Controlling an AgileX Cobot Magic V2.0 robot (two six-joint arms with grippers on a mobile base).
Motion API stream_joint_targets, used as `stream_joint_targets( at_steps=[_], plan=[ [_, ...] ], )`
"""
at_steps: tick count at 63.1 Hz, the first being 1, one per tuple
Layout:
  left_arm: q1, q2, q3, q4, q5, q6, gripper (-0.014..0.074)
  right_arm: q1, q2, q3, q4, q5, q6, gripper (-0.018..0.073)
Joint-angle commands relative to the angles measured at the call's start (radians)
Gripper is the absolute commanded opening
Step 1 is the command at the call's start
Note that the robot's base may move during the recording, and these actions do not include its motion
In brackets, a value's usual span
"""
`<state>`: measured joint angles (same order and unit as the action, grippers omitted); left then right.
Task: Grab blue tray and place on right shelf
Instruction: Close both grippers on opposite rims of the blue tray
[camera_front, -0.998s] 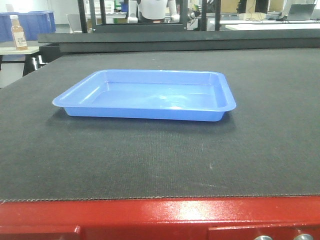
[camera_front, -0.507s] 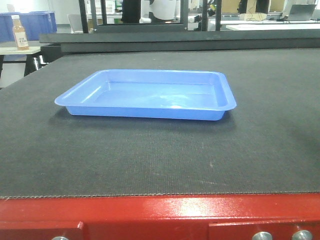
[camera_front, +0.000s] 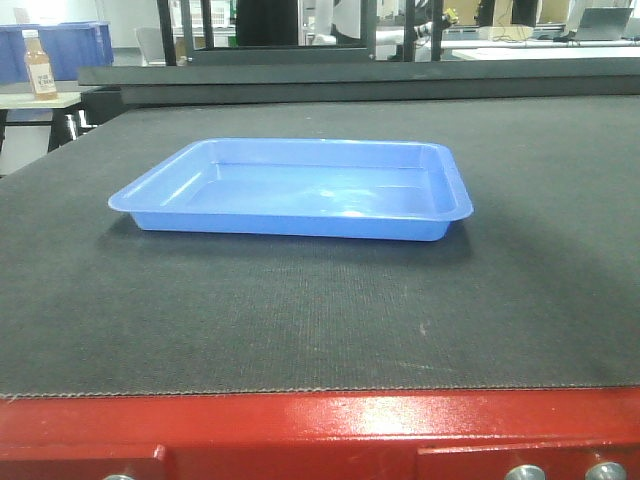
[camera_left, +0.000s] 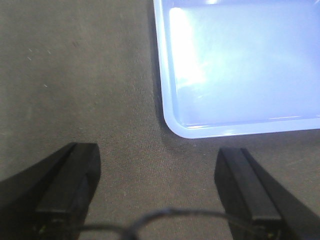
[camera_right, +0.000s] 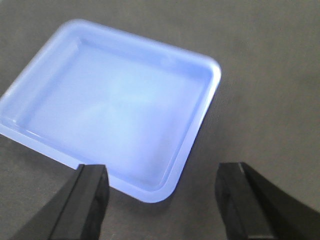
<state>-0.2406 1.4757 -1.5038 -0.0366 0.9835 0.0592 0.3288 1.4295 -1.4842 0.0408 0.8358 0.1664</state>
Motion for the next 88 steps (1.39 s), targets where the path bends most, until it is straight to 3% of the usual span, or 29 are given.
stream_joint_targets(
  at_steps=[1,7,16,30,58,84,88],
  plan=[
    [-0.007,0.077,-0.134,-0.009,0.031,-0.009,0.0395,-0.006,0.087,-0.139,-0.002,0.042,0.072,0.0535],
    [-0.007,0.216,-0.267,-0.007,0.086,-0.059,0.0394,-0.013,0.2,-0.239,-0.002,0.095,0.117,0.0535],
    [-0.007,0.385,-0.461,-0.007,0.154,-0.059,0.0389,-0.025,0.362,-0.348,-0.004,0.152,0.141,0.0535],
    [-0.007,0.565,-0.635,-0.018,0.163,-0.093,0.0388,-0.031,0.528,-0.426,-0.008,0.145,0.157,0.0535],
    [-0.007,0.699,-0.653,-0.056,0.068,-0.093,0.038,-0.055,0.652,-0.426,-0.027,0.108,0.157,0.0535],
    [-0.007,0.756,-0.653,-0.067,0.065,-0.093,0.0379,-0.051,0.666,-0.426,-0.027,0.078,0.155,0.0533],
    [-0.007,0.756,-0.653,-0.075,0.065,-0.093,0.0379,-0.05,0.675,-0.426,-0.027,0.083,0.155,0.0501]
  ],
)
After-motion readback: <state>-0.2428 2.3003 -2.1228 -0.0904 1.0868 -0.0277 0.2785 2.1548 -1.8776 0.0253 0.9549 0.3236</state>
